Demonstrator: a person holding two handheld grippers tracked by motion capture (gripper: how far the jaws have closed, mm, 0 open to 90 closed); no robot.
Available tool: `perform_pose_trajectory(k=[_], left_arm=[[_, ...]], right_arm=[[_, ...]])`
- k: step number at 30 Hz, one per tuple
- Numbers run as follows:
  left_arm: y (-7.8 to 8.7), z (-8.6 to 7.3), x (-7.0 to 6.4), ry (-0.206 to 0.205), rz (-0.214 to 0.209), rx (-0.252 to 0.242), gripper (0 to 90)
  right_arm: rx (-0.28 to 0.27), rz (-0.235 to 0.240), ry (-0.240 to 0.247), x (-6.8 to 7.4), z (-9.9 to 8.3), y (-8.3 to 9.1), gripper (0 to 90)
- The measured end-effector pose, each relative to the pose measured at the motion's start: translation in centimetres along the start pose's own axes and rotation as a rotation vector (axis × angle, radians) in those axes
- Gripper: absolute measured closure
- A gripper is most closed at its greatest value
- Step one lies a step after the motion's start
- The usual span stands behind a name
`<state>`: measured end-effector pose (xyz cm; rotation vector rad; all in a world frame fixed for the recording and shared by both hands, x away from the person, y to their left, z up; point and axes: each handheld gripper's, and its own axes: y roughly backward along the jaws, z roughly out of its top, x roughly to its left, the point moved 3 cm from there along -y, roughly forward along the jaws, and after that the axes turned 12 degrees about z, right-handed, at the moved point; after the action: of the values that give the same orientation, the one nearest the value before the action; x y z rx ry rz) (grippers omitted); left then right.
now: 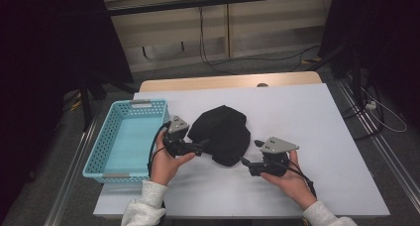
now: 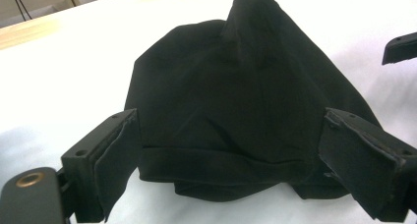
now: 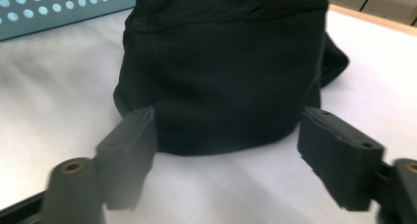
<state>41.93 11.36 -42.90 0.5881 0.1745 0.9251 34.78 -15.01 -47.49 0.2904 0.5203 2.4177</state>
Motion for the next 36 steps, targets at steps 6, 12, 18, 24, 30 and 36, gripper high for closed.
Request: perform_pose_trajectory(k=[6,12,18,24,30,36], left_arm=[[0.3,-0.2,0.0,-0.003,0.005,-0.001,10.7],[0.6,-0.3,0.0,-0.002,0.008,-0.004,11.6],[0.6,-0.6,-0.1,-0.006,0.014,-0.002,11.7],[0.5,-0.6,-0.5,-0.008,0.001,-0.004,12.2],[0.5,-0.6,-0.8,-0.011,-0.015,-0.008,13.2],[0.2,-0.3,-1.6,-0.015,-0.042,-0.012,14.1]], right_arm=[[0.049,0.081,-0.013,0.6,0.4,-1.4,42.3],[0.121,0.099,0.034,1.8,0.6,-3.2,44.0],[0.221,0.099,0.040,1.9,0.4,-4.3,56.4],[0.216,0.117,0.033,1.8,0.8,-4.6,84.1],[0.096,0.118,-0.021,0.8,2.5,-2.3,85.6],[-0.022,0.100,-0.074,-0.8,4.4,0.8,85.7]])
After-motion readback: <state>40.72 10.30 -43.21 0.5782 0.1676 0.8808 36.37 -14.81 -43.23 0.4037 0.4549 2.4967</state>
